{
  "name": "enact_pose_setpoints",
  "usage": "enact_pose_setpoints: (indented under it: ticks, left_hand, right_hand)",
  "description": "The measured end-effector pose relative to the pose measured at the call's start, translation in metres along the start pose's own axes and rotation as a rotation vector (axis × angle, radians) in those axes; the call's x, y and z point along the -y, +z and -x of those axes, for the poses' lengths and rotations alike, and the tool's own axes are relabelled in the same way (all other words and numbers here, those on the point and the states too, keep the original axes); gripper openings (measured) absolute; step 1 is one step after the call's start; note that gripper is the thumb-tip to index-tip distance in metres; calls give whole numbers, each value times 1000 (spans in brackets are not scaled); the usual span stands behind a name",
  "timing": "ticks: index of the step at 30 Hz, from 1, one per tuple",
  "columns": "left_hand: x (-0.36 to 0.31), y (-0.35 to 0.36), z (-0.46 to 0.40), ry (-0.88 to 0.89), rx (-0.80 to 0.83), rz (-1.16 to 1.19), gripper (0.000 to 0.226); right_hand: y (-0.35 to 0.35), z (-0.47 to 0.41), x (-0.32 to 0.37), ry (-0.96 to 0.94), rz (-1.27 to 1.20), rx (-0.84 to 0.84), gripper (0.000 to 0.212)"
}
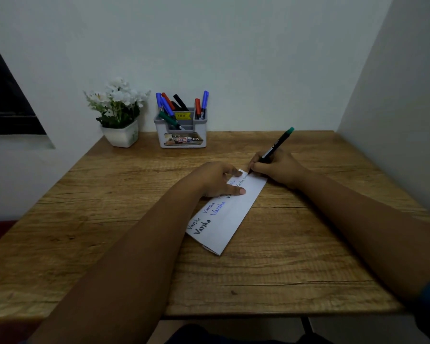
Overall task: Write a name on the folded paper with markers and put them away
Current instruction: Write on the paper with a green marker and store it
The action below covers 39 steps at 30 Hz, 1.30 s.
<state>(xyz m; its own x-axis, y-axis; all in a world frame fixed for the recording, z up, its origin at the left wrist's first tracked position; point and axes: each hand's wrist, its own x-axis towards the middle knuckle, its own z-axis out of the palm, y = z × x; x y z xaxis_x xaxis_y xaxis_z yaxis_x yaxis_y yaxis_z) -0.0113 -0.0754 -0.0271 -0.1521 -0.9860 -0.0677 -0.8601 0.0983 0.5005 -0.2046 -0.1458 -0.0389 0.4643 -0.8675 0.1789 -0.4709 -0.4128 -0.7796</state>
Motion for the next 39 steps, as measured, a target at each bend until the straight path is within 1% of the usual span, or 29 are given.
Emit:
enact_pose_setpoints:
  ticks: [7, 11, 16, 25, 27, 30, 31, 32, 33, 35, 36, 37, 38, 39]
  left_hand:
    - [0, 0, 0, 1, -5, -1, 63]
    - [0, 1, 0, 3, -8, 13, 63]
    - [-2, 0, 1, 9, -5, -3, 63]
    - [-4, -1, 3, -5, 4, -6, 62]
    - [-4, -1, 2, -9, 9, -9, 63]
    - [-3, 0, 4, -8, 11, -23, 64]
    - [-2, -1, 5, -21, -7, 19, 63]
    - [-3, -2, 7, -53, -49, 118, 58]
    - [-4, -6, 9, -106, -111, 272, 49]
    - [-6, -13, 9, -242, -255, 687, 25]
    - [-6, -17, 9, -277, -295, 912, 19]
    - [-7, -20, 9, -270, -297, 1136, 24]
    - [-7, -23, 10, -239, -281, 1334, 29]
    - [-6, -24, 11, -202, -258, 1496, 33]
  right_hand:
    - [0, 0, 1, -15, 49, 11, 13]
    - [-1, -1, -2, -2, -63, -44, 22]
    - [0, -1, 0, -5, 34, -26, 12]
    - [-1, 1, 2, -9, 81, -16, 12]
    - [0, 0, 1, 28, 10, -40, 14]
    - [-1, -1, -1, 104, -256, -200, 10]
    - [-1, -1, 2, 119, -350, -242, 10]
    - [0, 1, 5, 121, -413, -266, 11]
    - [1, 3, 10, 108, -438, -281, 13]
    - [6, 7, 22, 69, -465, -280, 15]
    - [9, 10, 30, 54, -511, -273, 13]
    - [11, 12, 38, 53, -596, -252, 12]
    - [13, 14, 46, 78, -732, -213, 16]
    - [15, 17, 55, 108, -888, -153, 24]
